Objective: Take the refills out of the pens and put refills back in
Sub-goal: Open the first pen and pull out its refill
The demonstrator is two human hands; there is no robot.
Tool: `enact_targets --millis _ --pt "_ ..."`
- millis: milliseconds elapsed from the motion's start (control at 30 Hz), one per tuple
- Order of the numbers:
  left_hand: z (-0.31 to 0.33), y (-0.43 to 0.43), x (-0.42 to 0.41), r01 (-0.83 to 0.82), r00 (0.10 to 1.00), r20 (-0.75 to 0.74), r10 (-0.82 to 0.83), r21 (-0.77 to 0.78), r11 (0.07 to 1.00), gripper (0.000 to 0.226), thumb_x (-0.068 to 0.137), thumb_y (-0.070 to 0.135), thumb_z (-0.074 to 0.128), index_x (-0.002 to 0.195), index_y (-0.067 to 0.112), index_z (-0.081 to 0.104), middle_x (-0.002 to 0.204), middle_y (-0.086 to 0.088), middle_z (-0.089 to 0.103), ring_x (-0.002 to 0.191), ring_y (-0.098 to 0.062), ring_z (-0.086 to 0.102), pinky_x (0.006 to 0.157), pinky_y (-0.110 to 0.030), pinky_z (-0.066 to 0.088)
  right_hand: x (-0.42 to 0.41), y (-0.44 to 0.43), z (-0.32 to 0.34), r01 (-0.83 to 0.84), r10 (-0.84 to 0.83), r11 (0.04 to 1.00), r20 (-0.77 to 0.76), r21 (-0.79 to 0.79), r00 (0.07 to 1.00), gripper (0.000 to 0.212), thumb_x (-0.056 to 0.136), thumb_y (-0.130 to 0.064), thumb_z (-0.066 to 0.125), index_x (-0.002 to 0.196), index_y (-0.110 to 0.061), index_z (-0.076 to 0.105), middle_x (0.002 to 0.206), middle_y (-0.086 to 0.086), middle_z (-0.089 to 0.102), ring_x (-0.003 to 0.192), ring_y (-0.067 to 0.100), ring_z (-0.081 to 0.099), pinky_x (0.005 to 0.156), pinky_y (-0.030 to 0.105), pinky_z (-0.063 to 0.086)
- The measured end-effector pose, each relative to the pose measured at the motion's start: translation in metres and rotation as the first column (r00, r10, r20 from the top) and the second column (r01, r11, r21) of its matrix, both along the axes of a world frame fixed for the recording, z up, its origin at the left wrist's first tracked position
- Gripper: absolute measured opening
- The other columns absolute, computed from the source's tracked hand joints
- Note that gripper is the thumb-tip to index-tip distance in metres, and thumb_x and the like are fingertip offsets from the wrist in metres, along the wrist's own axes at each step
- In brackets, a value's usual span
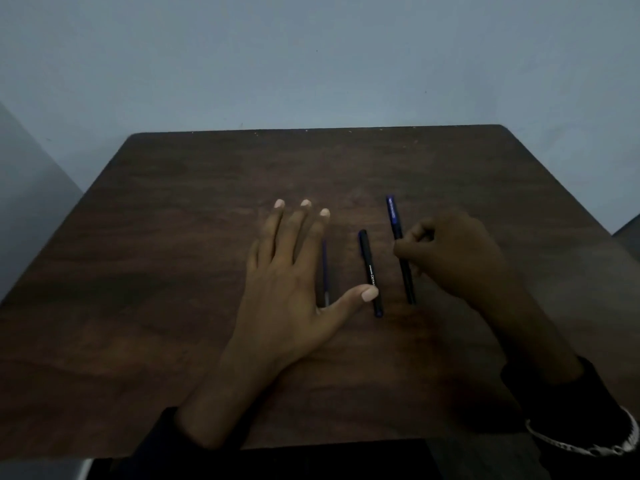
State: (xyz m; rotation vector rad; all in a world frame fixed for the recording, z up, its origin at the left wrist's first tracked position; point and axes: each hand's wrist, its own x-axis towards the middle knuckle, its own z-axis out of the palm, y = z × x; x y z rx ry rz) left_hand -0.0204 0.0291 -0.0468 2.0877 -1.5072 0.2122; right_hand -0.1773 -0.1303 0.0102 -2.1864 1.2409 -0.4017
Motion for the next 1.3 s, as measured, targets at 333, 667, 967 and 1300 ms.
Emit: enact_targets --millis 333,667,967,1300 --pt "0.013 0.015 -0.017 0.167 0.862 -0.440 -0.252 -0.223 0.960 0.066 0.099 0.060 0.049 0.152 0.020 0.051 0.138 0.009 0.062 0.125 -0.003 0.061 0.102 -0.031 0.056 0.003 0.057 0.018 -0.217 0.210 0.976 0.313 -0.012 0.926 0.012 0.089 -0.026 0.077 0.082 -0.019 0.071 0.064 -0.001 0.074 0.059 0.011 0.073 0.060 0.032 0.063" --pt "0.021 0.028 -0.026 0.032 0.698 -0.675 -0.238 -0.303 0.952 0.025 0.108 0.033 0.053 0.104 0.019 0.073 0.089 -0.001 0.077 0.081 -0.018 0.077 0.072 -0.052 0.065 0.017 0.087 -0.001 -0.300 0.221 0.941 0.387 0.157 0.895 0.010 0.097 -0.010 0.066 0.096 -0.017 0.073 0.075 0.001 0.076 0.067 0.010 0.076 0.062 0.020 0.060" --pt "0.010 0.029 -0.018 -0.036 0.873 -0.474 -0.113 -0.293 0.955 0.022 0.107 0.023 0.057 0.091 0.014 0.068 0.072 0.008 0.073 0.067 -0.001 0.068 0.056 -0.010 0.042 0.024 0.085 -0.001 -0.224 0.052 0.958 0.656 0.181 0.753 0.009 0.098 -0.025 0.069 0.090 -0.028 0.074 0.083 -0.004 0.079 0.074 0.004 0.074 0.056 0.014 0.055" --pt "0.004 0.026 -0.026 0.017 0.941 -0.312 -0.130 -0.340 0.940 0.014 0.105 0.009 0.058 0.107 0.004 0.071 0.072 0.004 0.070 0.064 -0.003 0.063 0.060 -0.009 0.038 0.038 0.091 -0.017 -0.241 -0.150 0.891 0.750 0.385 0.644 0.020 0.104 -0.015 0.058 0.090 -0.011 0.071 0.082 0.002 0.080 0.071 0.013 0.074 0.059 0.022 0.056"
